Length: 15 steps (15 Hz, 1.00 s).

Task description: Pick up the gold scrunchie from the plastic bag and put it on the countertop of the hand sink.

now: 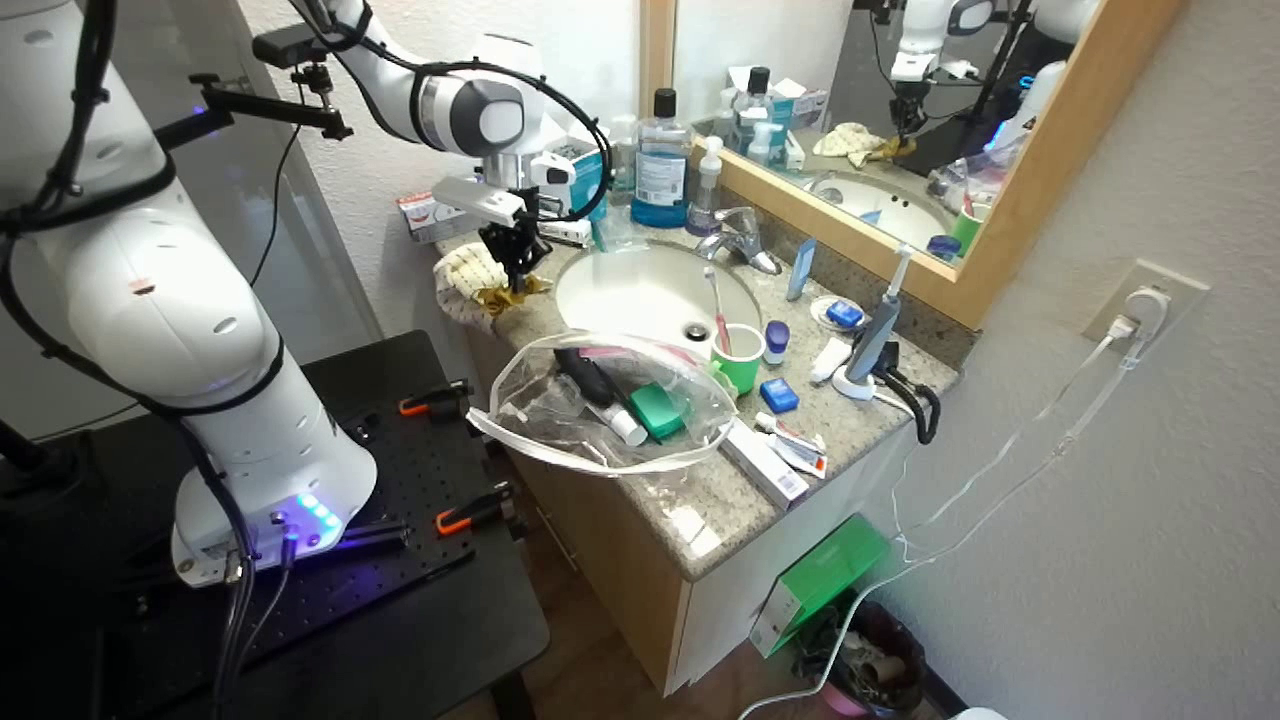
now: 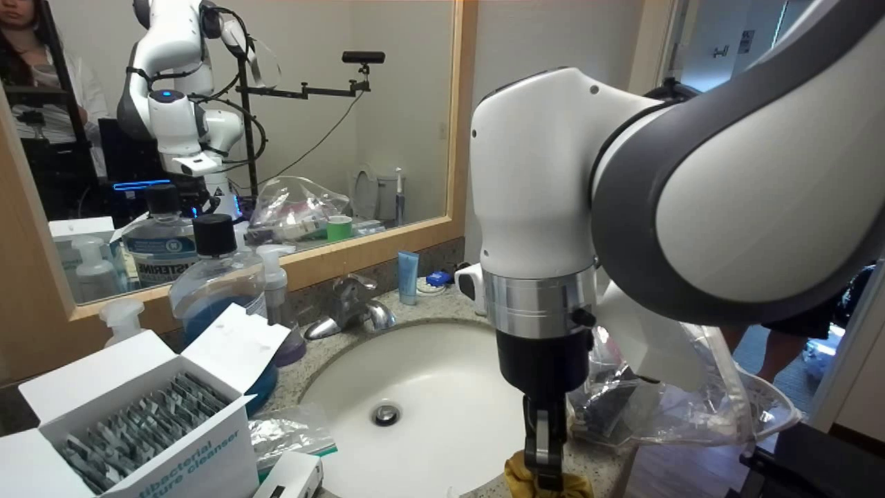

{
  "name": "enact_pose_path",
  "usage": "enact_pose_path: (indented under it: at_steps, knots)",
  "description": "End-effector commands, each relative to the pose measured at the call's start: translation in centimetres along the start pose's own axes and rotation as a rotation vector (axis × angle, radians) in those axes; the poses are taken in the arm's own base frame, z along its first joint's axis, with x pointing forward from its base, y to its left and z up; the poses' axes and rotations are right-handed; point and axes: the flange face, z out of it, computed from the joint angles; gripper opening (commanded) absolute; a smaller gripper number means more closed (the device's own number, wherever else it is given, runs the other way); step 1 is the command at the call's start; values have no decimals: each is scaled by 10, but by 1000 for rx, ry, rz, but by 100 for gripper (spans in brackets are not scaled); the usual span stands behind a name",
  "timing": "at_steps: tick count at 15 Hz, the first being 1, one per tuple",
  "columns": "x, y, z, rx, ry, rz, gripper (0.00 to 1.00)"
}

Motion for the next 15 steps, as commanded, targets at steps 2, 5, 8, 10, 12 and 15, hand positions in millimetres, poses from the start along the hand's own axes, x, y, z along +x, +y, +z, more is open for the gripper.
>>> enact_pose_path:
  at_steps: [2, 5, 8, 10, 12, 15]
  knots:
    - [5, -2, 6, -26, 7, 0, 2]
    - [4, -5, 8, -39, 7, -4, 32]
    - [4, -7, 9, -53, 15, 10, 44]
    - [4, -9, 8, -61, 24, 18, 59]
    - [4, -10, 7, -67, 36, 28, 74]
    - [1, -11, 3, -69, 58, 40, 96]
